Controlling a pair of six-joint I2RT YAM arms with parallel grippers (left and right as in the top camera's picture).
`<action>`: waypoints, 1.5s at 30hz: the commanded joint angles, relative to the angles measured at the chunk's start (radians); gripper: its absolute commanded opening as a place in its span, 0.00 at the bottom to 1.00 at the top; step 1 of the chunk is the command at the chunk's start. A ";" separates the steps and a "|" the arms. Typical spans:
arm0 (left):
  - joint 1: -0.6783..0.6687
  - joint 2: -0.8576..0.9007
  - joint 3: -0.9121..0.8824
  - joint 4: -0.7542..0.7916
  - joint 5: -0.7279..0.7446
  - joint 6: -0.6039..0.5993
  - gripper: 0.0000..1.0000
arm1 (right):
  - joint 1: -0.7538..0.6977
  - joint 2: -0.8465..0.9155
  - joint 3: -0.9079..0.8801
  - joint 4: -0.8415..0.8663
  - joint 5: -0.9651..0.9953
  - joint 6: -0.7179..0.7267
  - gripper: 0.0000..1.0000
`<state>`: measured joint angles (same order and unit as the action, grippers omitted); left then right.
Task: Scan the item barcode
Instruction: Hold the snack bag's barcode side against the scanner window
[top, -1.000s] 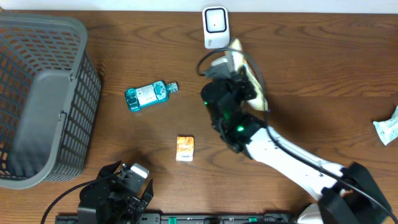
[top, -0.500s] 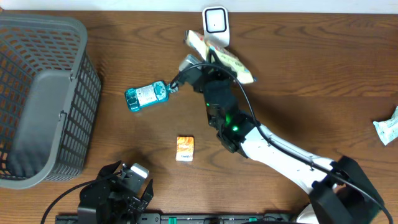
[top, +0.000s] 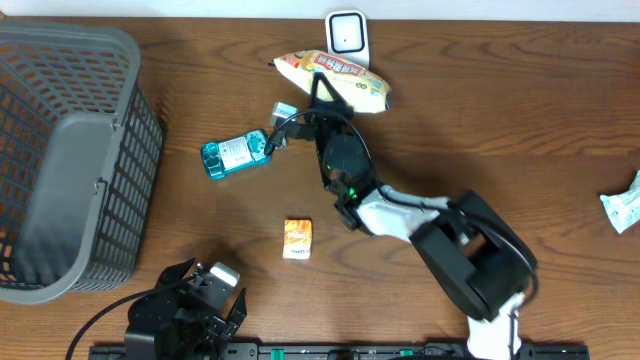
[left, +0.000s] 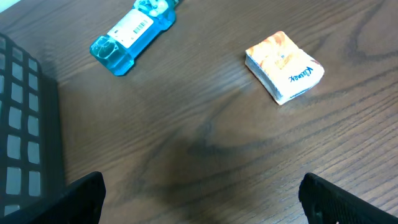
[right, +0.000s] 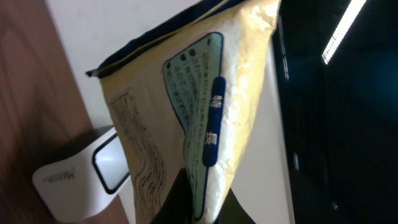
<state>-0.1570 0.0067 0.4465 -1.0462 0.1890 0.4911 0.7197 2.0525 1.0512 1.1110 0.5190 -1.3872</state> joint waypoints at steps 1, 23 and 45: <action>0.004 0.000 -0.003 -0.011 -0.013 0.009 0.99 | -0.038 0.072 0.106 0.017 -0.050 -0.087 0.01; 0.004 0.000 -0.003 -0.011 -0.013 0.009 0.99 | -0.175 0.360 0.586 -0.250 -0.271 0.010 0.01; 0.004 0.000 -0.003 -0.011 -0.013 0.009 0.99 | -0.161 0.483 0.745 -0.363 -0.320 0.075 0.01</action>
<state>-0.1570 0.0067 0.4465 -1.0462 0.1890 0.4908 0.5545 2.5294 1.7741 0.7395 0.2119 -1.3289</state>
